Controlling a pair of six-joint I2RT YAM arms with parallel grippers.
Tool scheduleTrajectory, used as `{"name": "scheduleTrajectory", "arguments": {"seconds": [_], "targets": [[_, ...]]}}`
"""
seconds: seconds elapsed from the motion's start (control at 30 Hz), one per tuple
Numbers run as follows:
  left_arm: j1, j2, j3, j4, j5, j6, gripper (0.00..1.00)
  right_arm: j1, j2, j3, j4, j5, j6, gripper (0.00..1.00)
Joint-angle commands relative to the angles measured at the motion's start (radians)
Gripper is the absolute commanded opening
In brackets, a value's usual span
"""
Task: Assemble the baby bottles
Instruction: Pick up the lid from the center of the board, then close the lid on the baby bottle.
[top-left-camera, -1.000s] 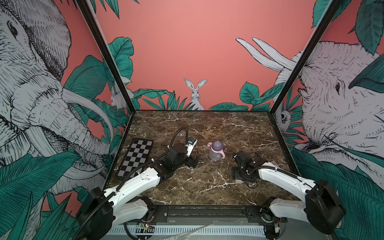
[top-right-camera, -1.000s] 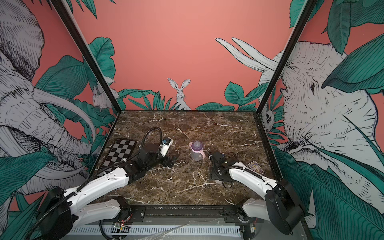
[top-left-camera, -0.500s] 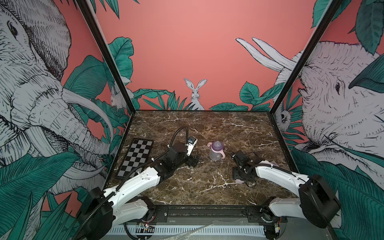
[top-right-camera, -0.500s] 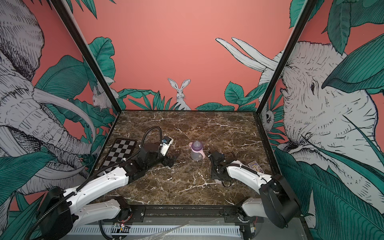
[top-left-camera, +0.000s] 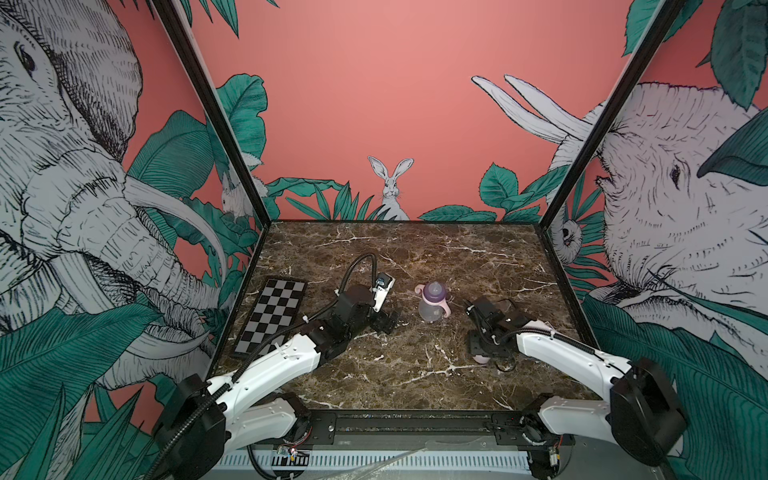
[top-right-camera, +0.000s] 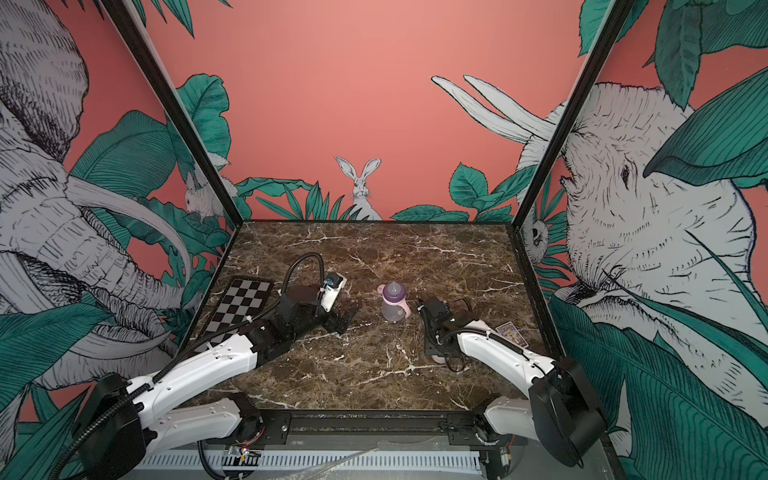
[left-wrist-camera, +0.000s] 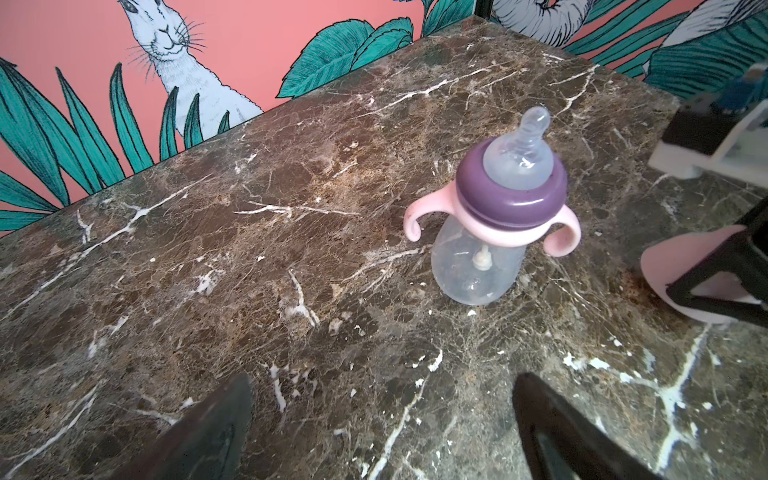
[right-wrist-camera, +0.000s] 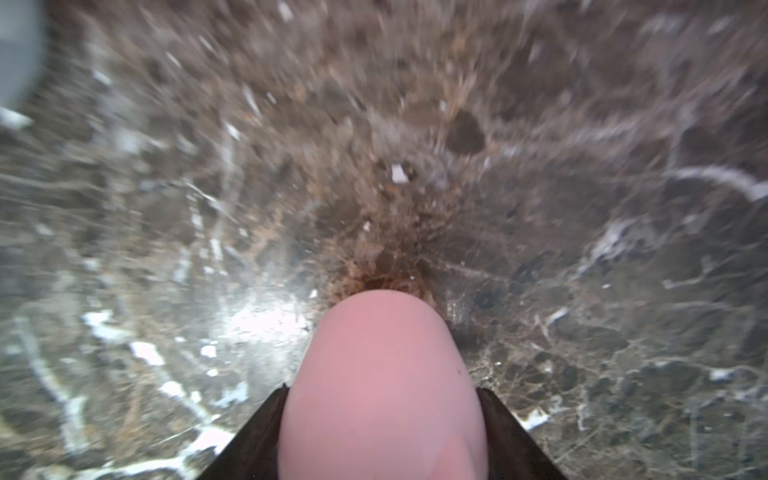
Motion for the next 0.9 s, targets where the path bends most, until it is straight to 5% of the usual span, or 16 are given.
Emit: {"name": "scheduleTrajectory", "arguments": {"seconds": [0.0, 0.5, 0.87], "targets": [[0.007, -0.017, 0.019, -0.012, -0.008, 0.006, 1.0, -0.006, -0.029, 0.089, -0.089, 0.047, -0.053, 0.65], [0.028, -0.01, -0.006, 0.025, 0.022, -0.011, 0.99, -0.022, 0.177, 0.708, -0.322, -0.04, -0.289, 0.65], [0.05, -0.014, -0.008, 0.043, 0.162, 0.036, 1.0, -0.024, 0.389, 1.055, -0.431, -0.177, -0.373, 0.64]]}}
